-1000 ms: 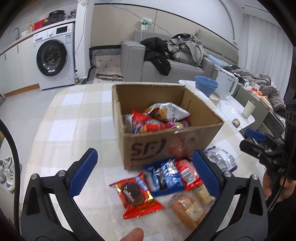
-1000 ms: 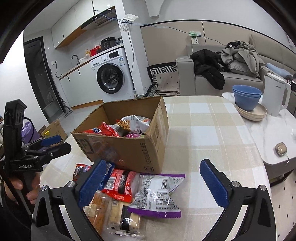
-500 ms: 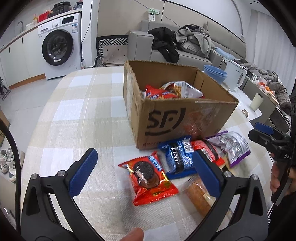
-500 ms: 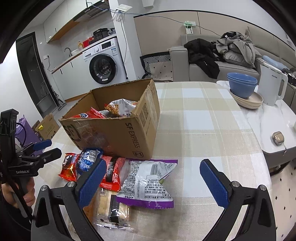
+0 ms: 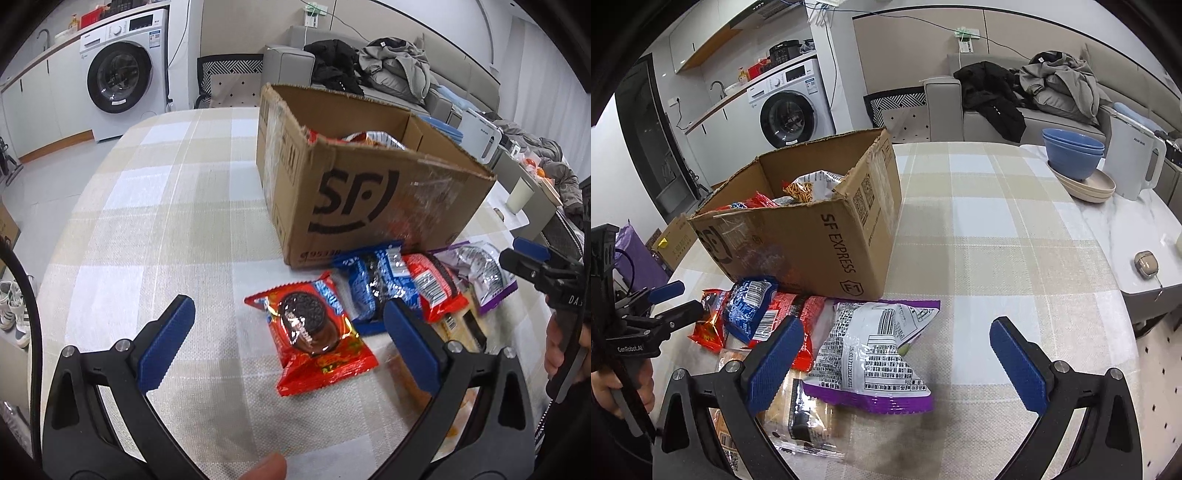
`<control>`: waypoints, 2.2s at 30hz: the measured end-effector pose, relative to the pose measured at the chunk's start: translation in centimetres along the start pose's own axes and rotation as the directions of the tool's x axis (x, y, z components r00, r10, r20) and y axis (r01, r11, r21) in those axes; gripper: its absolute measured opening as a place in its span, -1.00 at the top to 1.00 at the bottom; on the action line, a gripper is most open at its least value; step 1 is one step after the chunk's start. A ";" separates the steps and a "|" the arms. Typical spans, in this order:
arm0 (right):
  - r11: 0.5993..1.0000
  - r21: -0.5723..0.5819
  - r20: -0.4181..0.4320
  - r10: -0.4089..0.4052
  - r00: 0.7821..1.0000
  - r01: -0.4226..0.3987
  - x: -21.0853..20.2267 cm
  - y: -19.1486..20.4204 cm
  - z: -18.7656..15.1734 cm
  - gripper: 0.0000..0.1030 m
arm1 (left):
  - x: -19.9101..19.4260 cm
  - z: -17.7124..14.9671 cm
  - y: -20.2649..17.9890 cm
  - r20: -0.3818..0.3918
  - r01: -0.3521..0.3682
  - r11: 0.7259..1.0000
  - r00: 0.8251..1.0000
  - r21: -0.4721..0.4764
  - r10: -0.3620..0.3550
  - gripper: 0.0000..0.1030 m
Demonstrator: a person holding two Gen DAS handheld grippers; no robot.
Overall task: Organize snacks
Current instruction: 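Withdraw both tools from the box toward the remaining snack packets, then grasp the red cookie pack with the left gripper while the right grasps the white purple-edged bag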
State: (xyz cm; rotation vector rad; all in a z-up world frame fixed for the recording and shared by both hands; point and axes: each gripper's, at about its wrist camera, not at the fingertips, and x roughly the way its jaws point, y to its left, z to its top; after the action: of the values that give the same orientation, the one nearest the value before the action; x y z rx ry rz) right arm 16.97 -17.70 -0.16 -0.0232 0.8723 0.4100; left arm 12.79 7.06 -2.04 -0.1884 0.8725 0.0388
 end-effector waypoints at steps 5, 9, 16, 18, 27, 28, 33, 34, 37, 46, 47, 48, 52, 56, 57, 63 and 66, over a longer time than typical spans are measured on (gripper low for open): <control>1.000 -0.006 -0.014 -0.001 1.000 0.001 0.6 0.1 -0.2 -0.99 | 0.9 -0.3 0.2 -0.016 -0.003 1.000 1.000 -0.005 0.002 -0.97; 1.000 -0.007 -0.028 -0.005 1.000 0.005 1.3 0.2 -0.4 -0.99 | 1.8 -0.2 0.1 -0.034 -0.013 1.000 0.999 -0.005 0.013 -0.97; 0.999 -0.021 -0.059 -0.031 0.998 0.029 2.5 0.2 -0.6 -0.99 | 3.7 -0.4 0.0 -0.085 -0.044 0.999 0.995 0.015 0.045 -0.97; 0.999 -0.023 -0.065 -0.040 0.997 0.038 2.7 0.1 -0.6 -0.99 | 4.2 -0.3 0.2 -0.094 -0.040 0.999 0.995 0.008 0.041 -0.97; 0.999 -0.021 -0.079 -0.047 0.996 0.045 2.7 -0.6 -1.0 -0.99 | 5.3 0.3 1.0 -0.108 -0.036 0.999 0.993 0.010 0.037 -0.97; 0.999 -0.023 -0.081 -0.047 0.996 0.046 2.8 -0.5 -1.0 -0.99 | 5.3 0.2 1.0 -0.109 -0.036 0.999 0.993 0.009 0.036 -0.97; 0.998 -0.039 -0.096 -0.052 0.994 0.048 3.3 -0.2 -1.1 -0.99 | 6.1 0.3 0.9 -0.120 -0.040 0.999 0.992 0.015 0.042 -0.97; 0.998 -0.040 -0.100 -0.051 0.994 0.047 3.5 -0.1 -1.2 -0.99 | 6.3 0.4 0.9 -0.123 -0.042 0.999 0.992 0.016 0.043 -0.97; 0.998 -0.044 -0.108 -0.048 0.993 0.043 3.7 0.0 -1.3 -0.98 | 6.5 0.2 0.9 -0.127 -0.043 0.999 0.991 0.014 0.044 -0.97; 0.999 -0.043 -0.123 -0.021 0.992 0.016 3.9 -0.1 -1.6 -0.48 | 6.9 0.3 0.9 -0.115 0.001 1.000 0.993 0.014 0.000 -0.56; 0.999 -0.042 -0.122 -0.019 0.992 0.014 3.9 0.0 -1.6 -0.48 | 6.8 0.2 0.7 -0.111 0.013 1.000 0.994 0.021 -0.011 -0.50; 0.999 -0.042 -0.120 -0.020 0.993 0.015 3.9 0.0 -1.7 -0.46 | 6.8 0.3 0.6 -0.109 0.024 0.999 0.994 0.027 -0.021 -0.37; 0.999 -0.038 -0.119 -0.016 0.993 0.012 3.7 -0.1 -1.9 -0.42 | 6.8 0.3 0.3 -0.101 0.082 0.996 0.992 0.032 -0.078 0.08; 0.999 -0.041 -0.112 -0.006 0.994 0.001 3.3 -0.2 -2.2 -0.30 | 6.3 -0.1 0.3 -0.088 0.077 0.997 0.993 0.028 -0.074 0.23; 0.999 -0.042 -0.107 -0.004 0.994 0.000 3.2 -0.2 -2.2 -0.23 | 6.1 -0.2 0.5 -0.088 0.081 0.997 0.993 0.021 -0.078 0.23; 0.999 -0.037 -0.078 0.013 0.997 -0.015 2.3 -0.5 -2.6 0.02 | 5.4 -0.7 0.7 -0.077 0.087 0.996 0.993 0.009 -0.086 0.24; 0.999 -0.037 -0.064 0.016 0.998 -0.018 1.7 -0.5 -2.7 0.03 | 4.8 -0.9 0.7 -0.066 0.090 0.996 0.994 0.004 -0.089 0.24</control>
State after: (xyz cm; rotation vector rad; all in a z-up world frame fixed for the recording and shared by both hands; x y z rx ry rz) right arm 16.18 -18.07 -3.26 -0.0636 0.9280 0.4435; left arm 15.13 7.37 -6.34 -0.2231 0.9285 -0.0542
